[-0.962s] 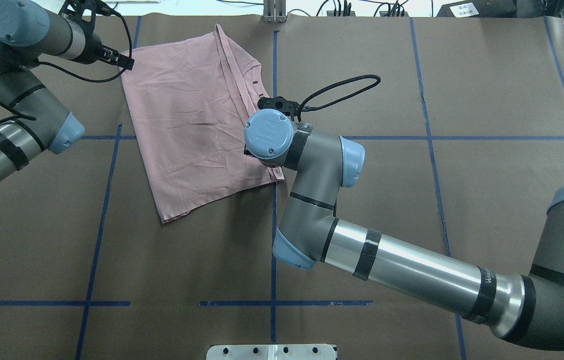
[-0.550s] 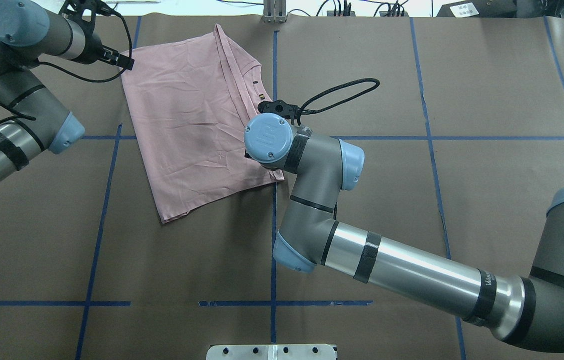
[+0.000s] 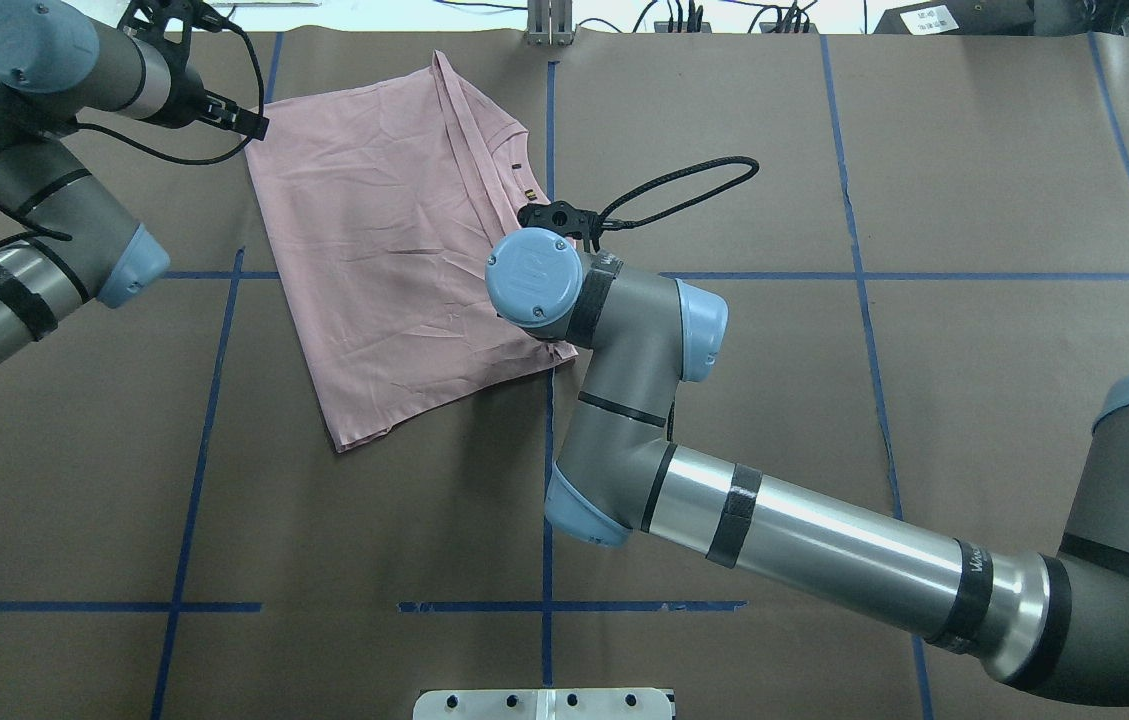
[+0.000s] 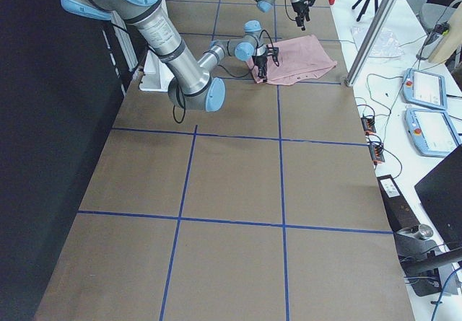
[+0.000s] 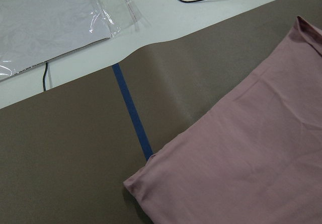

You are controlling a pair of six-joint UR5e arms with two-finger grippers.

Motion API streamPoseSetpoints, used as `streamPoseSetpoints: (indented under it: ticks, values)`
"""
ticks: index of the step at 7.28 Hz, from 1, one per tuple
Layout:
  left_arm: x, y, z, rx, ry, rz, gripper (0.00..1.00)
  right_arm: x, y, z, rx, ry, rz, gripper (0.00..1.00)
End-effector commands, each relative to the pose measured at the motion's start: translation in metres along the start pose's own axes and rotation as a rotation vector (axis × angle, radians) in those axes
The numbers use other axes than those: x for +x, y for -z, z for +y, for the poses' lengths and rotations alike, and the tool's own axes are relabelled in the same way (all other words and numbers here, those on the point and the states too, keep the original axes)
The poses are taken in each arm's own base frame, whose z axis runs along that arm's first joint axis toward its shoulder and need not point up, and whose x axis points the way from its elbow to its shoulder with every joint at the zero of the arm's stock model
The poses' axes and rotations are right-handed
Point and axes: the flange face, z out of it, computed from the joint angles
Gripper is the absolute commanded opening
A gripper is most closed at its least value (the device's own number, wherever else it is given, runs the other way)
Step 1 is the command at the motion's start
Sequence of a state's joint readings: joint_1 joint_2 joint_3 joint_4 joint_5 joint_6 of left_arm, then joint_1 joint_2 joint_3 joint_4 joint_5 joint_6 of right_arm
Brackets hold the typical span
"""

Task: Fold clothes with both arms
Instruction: 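Reach the right gripper to the folded shirt's collar edge and grasp it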

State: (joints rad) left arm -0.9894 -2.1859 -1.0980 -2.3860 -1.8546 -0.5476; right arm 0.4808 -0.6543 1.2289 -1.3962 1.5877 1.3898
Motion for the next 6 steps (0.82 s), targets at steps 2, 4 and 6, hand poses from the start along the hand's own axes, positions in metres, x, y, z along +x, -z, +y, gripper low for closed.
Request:
streamPoseSetpoints:
  ticks: [2,4,6]
  values:
    - [0.008,0.009,-0.003,0.013,-0.006,0.013,1.0,0.018,0.025,0.003,0.004,-0.002,-0.017,0.0]
    - [0.022,0.018,-0.004,0.024,0.053,0.037,1.0,0.081,0.048,0.04,0.031,0.013,-0.066,0.0]
    - [0.063,0.031,-0.004,0.033,0.095,0.088,1.0,0.125,0.08,0.108,0.049,0.007,-0.126,0.0]
